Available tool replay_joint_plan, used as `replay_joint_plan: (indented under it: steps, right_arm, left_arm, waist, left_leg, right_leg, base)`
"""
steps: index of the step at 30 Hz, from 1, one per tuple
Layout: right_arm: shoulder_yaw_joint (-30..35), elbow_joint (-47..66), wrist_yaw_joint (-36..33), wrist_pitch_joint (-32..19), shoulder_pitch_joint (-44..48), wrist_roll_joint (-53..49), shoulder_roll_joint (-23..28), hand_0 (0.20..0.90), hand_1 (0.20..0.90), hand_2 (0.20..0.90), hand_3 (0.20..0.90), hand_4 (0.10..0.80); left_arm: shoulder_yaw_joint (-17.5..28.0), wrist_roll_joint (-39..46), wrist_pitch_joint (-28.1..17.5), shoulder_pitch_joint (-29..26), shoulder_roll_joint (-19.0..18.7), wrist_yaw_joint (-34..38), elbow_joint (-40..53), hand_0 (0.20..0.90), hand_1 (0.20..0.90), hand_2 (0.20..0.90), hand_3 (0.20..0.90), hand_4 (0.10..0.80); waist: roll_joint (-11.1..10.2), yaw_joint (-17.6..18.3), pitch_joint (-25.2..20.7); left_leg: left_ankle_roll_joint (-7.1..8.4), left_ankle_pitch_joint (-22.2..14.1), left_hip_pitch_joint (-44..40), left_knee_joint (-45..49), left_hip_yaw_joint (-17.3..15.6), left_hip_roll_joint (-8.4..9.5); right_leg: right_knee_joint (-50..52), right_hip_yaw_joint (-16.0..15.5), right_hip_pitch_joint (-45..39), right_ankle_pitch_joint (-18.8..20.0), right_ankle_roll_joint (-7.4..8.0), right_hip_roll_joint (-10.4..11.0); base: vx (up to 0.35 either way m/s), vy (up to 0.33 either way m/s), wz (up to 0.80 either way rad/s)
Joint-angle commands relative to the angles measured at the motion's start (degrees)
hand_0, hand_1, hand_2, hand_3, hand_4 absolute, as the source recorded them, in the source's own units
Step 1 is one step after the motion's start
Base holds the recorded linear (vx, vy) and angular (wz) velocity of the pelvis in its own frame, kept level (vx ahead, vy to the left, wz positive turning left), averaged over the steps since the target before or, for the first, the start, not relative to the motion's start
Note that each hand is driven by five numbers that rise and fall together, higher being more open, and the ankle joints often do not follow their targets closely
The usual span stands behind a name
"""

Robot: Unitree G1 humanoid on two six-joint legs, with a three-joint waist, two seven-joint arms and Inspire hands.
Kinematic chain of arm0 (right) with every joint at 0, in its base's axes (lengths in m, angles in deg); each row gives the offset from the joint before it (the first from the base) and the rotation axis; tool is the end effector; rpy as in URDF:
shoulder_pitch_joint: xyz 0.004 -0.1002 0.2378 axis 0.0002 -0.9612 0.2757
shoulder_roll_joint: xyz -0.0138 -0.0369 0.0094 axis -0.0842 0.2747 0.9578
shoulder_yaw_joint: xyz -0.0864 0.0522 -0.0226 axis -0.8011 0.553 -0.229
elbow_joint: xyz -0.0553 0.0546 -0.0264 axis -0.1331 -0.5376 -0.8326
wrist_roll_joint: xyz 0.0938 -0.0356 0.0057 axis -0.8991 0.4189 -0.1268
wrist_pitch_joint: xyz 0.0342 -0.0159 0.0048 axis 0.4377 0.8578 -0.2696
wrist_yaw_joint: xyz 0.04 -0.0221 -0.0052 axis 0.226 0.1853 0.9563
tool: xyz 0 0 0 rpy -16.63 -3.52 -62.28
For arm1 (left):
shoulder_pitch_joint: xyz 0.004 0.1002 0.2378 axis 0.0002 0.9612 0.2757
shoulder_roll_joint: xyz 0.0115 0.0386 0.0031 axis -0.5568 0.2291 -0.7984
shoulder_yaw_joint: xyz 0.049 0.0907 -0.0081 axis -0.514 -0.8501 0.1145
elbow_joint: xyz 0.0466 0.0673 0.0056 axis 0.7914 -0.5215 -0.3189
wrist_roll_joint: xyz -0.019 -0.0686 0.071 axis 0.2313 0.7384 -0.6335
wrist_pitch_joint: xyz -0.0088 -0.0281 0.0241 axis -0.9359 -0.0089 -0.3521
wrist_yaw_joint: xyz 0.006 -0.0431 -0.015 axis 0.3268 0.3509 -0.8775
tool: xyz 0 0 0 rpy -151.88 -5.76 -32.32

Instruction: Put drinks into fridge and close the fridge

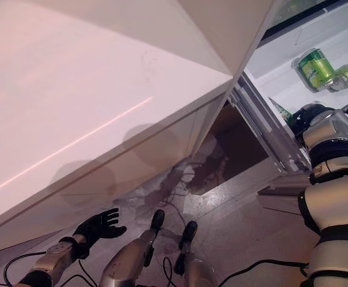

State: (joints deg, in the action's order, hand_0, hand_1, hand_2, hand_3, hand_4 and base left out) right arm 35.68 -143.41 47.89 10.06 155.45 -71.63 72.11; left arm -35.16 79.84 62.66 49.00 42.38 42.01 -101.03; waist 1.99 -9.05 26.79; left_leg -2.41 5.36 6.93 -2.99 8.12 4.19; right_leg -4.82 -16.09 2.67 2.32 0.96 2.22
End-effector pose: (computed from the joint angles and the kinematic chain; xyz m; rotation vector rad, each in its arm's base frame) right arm 0.3265 -0.3303 0.2466 -0.8950 0.5256 -0.3684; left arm 0.1761 0.2444 -0.0525 -0.0004 0.7184 -0.1382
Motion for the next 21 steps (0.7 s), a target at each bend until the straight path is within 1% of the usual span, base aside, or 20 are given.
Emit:
replay_joint_plan:
  steps: [1,3,4,6,7,9,10,11,12,13,15,18,20,21]
  right_arm:
    - [-0.27,6.47,-11.36,-3.67,5.12,-8.8,6.64,0.9,0.9,0.9,0.9,0.8]
    - [2.16,9.87,-16.14,-5.6,4.02,-13.07,6.86,0.9,0.9,0.9,0.9,0.8]
    - [4.11,13.77,-20.67,-7.84,2.96,-15.26,7.34,0.9,0.9,0.9,0.9,0.8]
    - [6.09,17.72,-25.04,-10.61,1.69,-17.56,7.88,0.9,0.9,0.9,0.9,0.8]
    - [8.11,20.78,-26.88,-11.7,0.37,-18.31,8.19,0.9,0.9,0.9,0.9,0.8]
    - [14.57,28.22,-31.36,-19.13,-4.62,-20.18,9.05,0.9,0.9,0.9,0.9,0.8]
    - [16.88,30.8,-32.62,-21.89,-6.42,-22.03,9.21,0.9,0.9,0.9,0.9,0.8]
    - [19.95,34.14,-33.67,-23.93,-8.79,-23.28,9.04,0.9,0.9,0.9,0.9,0.8]
    - [21.7,35.37,-34.24,-25.97,-10.45,-24.63,8.88,0.9,0.9,0.9,0.9,0.8]
    - [24.24,37.66,-34.42,-26.69,-12.92,-26.08,8.45,0.9,0.9,0.9,0.9,0.8]
    - [30.26,40.9,-34.85,-31.55,-18.33,-32.03,6.87,0.9,0.9,0.9,0.9,0.8]
    - [36.23,44.58,-34.99,-35.13,-24.14,-37.18,4.02,0.9,0.9,0.9,0.9,0.8]
    - [37.96,45.03,-34.07,-36.25,-26.18,-39.35,2.73,0.9,0.9,0.9,0.9,0.8]
    - [39.53,45.14,-33.49,-37.1,-27.98,-42.13,1.74,0.9,0.9,0.9,0.9,0.8]
  left_arm:
    - [-2.22,0.77,-0.89,2.86,-2.45,0.39,2.44,0.9,0.9,0.9,0.9,0.8]
    - [-2.22,0.57,-0.95,3.04,-2.15,0.8,2.47,0.9,0.9,0.9,0.9,0.8]
    - [-1.86,0.46,-1.2,3.46,-1.83,0.98,2.09,0.9,0.9,0.9,0.9,0.8]
    - [-1.41,0.32,-1.5,4.0,-1.42,1.23,1.84,0.9,0.9,0.9,0.9,0.8]
    - [-1.1,0.19,-1.68,4.39,-1.2,1.3,1.6,0.9,0.9,0.9,0.9,0.8]
    - [-0.24,-0.82,-1.74,5.1,-0.5,1.54,0.46,0.9,0.9,0.9,0.9,0.8]
    - [0.04,-1.45,-1.82,5.28,-0.22,1.58,-0.31,0.9,0.9,0.9,0.9,0.8]
    - [0.47,-2.14,-1.87,5.42,0.33,1.75,-1.62,0.9,0.9,0.9,0.9,0.8]
    - [0.82,-2.71,-1.71,5.49,0.7,1.92,-2.36,0.9,0.9,0.9,0.9,0.8]
    - [1.13,-2.93,-1.78,5.51,0.97,2.07,-3.61,0.9,0.9,0.9,0.9,0.8]
    - [1.97,-4.14,-1.06,5.37,1.96,2.67,-5.94,0.9,0.9,0.9,0.9,0.8]
    - [2.0,-5.49,-0.4,5.38,3.15,3.13,-8.07,0.9,0.9,0.9,0.9,0.8]
    - [1.74,-5.84,-0.27,5.33,3.67,3.29,-8.86,0.9,0.9,0.9,0.9,0.8]
    - [1.62,-6.35,-0.16,5.24,4.22,3.46,-9.56,0.9,0.9,0.9,0.9,0.8]
  waist:
    - [0.41,-0.15,-2.63]
    - [0.34,0.39,-2.85]
    - [0.11,0.97,-3.29]
    - [-0.16,1.52,-3.71]
    - [-0.36,1.9,-4.01]
    - [-1.04,3.07,-5.24]
    - [-1.29,3.47,-5.8]
    - [-1.64,4.07,-6.63]
    - [-1.91,4.44,-7.23]
    - [-2.22,4.79,-8.02]
    - [-2.85,5.81,-10.16]
    - [-3.31,6.84,-13.02]
    - [-3.45,7.4,-14.48]
    - [-3.53,7.83,-15.94]
  left_leg:
    - [-0.82,-5.02,-0.5,0.14,-2.35,0.67]
    - [-0.84,-5.13,-1.02,-0.06,-2.56,0.62]
    - [-0.83,-5.35,-1.61,-0.33,-2.92,0.49]
    - [-0.81,-5.48,-2.17,-0.65,-3.34,0.35]
    - [-0.85,-5.62,-2.64,-0.87,-3.68,0.25]
    - [-0.96,-6.08,-3.84,-1.24,-4.62,0.08]
    - [-1.02,-6.24,-4.31,-1.37,-4.95,0.06]
    - [-1.06,-6.54,-4.86,-1.32,-5.32,0.08]
    - [-1.1,-6.79,-5.21,-1.2,-5.57,0.1]
    - [-1.18,-7.04,-5.66,-1.17,-5.93,0.1]
    - [-1.41,-7.84,-6.92,-1.09,-6.8,0.09]
    - [-1.65,-8.68,-8.74,-1.21,-8.01,0.12]
    - [-1.71,-9.12,-9.65,-1.27,-8.85,0.13]
    - [-1.78,-9.6,-10.58,-1.28,-9.92,0.13]
  right_leg:
    - [11.33,1.24,4.33,-8.49,-3.88,-1.96]
    - [11.64,1.48,4.13,-8.66,-3.88,-1.96]
    - [11.63,1.77,3.76,-8.78,-3.85,-2.03]
    - [11.54,2.05,3.43,-8.79,-3.81,-2.14]
    - [11.48,2.26,3.15,-8.83,-3.74,-2.22]
    - [11.11,2.92,2.27,-8.84,-3.51,-2.45]
    - [10.88,3.23,1.88,-8.79,-3.39,-2.55]
    - [10.63,3.64,1.36,-8.76,-3.24,-2.67]
    - [10.44,3.98,0.96,-8.73,-3.13,-2.74]
    - [10.13,4.49,0.54,-8.65,-3.02,-2.87]
    - [9.31,5.61,-0.74,-8.5,-2.66,-3.12]
    - [7.64,7.15,-2.62,-7.92,-2.21,-3.51]
    - [6.48,7.94,-3.59,-7.43,-1.92,-3.68]
    - [5.31,8.61,-4.59,-6.85,-1.63,-3.79]
  base:
    - [-0.039,0.025,-0.1]
    - [-0.035,0.029,-0.09]
    - [-0.031,0.035,-0.05]
    - [-0.029,0.035,-0.02]
    - [-0.038,0.043,-0.07]
    - [-0.046,0.054,-0.07]
    - [-0.036,0.056,-0.04]
    - [-0.029,0.05,-0.07]
    - [-0.015,0.049,-0.22]
    - [-0.033,0.051,-0.27]
    - [-0.03,0.054,-0.27]
    - [-0.027,0.046,-0.29]
    - [-0.029,0.049,-0.4]
    - [-0.018,0.061,-0.37]
